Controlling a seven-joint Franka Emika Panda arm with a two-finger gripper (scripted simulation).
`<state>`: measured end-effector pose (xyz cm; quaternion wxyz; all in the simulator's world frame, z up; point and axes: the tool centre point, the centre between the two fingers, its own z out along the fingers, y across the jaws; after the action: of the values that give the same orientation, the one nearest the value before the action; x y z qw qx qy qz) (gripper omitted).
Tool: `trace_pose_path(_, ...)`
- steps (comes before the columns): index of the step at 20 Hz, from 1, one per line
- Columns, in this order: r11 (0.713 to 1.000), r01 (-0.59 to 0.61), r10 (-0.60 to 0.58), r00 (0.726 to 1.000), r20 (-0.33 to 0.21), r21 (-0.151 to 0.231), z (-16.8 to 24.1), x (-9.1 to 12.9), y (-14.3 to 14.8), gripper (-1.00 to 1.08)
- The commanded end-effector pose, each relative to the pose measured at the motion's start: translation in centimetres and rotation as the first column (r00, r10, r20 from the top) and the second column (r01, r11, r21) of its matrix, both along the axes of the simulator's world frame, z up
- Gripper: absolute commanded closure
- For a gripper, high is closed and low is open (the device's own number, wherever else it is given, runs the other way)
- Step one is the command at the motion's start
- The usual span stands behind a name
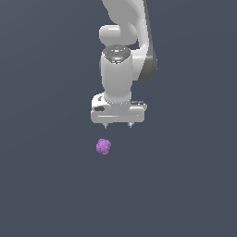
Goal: Pick up the object and move it to a goal position.
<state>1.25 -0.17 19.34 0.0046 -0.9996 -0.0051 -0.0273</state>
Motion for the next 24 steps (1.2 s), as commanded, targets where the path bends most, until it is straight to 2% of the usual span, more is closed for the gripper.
trace_pose_path(1, 1.0, 0.0, 0.0, 1.0, -0.001, 0.0, 0.0, 0.0, 0.0, -0.92)
trace_pose_path(11, 0.995, 0.103, -0.103, 0.994, -0.019, 0.004, -3.2, 0.9, -2.3, -0.92)
trace_pose_path(18, 0.97, 0.243, -0.243, 0.969, -0.042, -0.001, -7.7, 1.6, -5.6, -0.92)
trace_pose_path(24, 0.951, 0.309, -0.309, 0.95, -0.053, -0.008, -10.0, 1.8, -7.2, -0.92)
